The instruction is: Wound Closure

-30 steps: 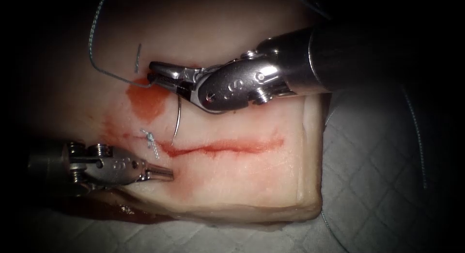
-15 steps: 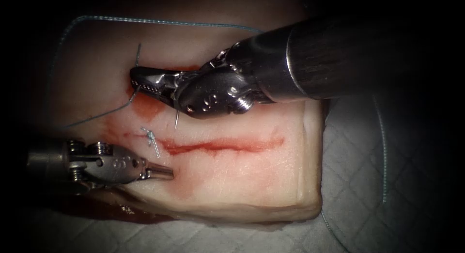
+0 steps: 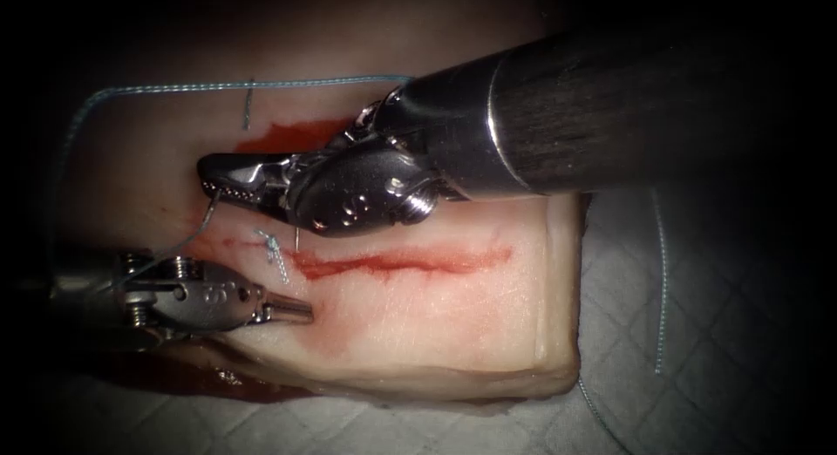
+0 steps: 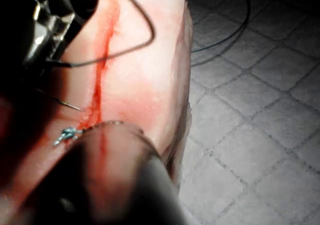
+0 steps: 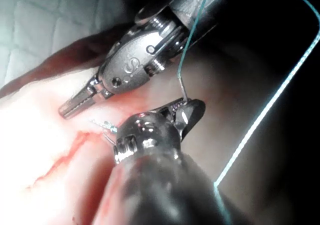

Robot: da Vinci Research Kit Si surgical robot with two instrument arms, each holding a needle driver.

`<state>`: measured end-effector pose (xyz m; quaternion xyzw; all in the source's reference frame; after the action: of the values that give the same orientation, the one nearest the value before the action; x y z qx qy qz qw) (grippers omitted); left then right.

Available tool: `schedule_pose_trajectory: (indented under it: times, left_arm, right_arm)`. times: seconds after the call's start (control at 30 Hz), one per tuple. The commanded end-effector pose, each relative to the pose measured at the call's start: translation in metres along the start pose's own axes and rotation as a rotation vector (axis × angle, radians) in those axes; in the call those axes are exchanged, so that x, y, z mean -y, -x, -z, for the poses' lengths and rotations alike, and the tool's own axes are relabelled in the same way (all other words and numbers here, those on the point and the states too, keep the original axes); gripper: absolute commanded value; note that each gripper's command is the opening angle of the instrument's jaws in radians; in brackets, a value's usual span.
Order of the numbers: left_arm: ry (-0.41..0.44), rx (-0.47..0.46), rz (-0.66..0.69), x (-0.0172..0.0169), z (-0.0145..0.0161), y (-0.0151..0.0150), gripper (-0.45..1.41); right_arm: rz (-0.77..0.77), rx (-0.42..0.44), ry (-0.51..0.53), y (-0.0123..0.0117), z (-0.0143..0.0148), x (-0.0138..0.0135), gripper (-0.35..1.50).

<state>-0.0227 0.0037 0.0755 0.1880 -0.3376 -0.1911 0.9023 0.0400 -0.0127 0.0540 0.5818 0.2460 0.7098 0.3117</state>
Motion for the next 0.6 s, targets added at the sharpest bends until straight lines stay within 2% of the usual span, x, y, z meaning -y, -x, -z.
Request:
schedule_pose_trajectory:
  times: [0.03, 0.3, 0.6]
  left_arm:
    - [0.000, 0.000, -0.001, 0.0000, -0.0007, 0.0001, -0.35]
    - [-0.001, 0.000, -0.002, 0.0000, -0.0006, -0.0001, -0.35]
    - [0.000, 0.001, -0.003, 0.0000, -0.0007, -0.0002, -0.33]
  right_arm:
    - [0.004, 0.013, 0.001, -0.0007, -0.0009, -0.0004, -0.35]
    - [0.166, 0.057, 0.003, -0.0006, 0.0000, 0.0000, -0.35]
    - [0.189, 0.133, 0.011, 0.0002, -0.0003, 0.0000, -0.35]
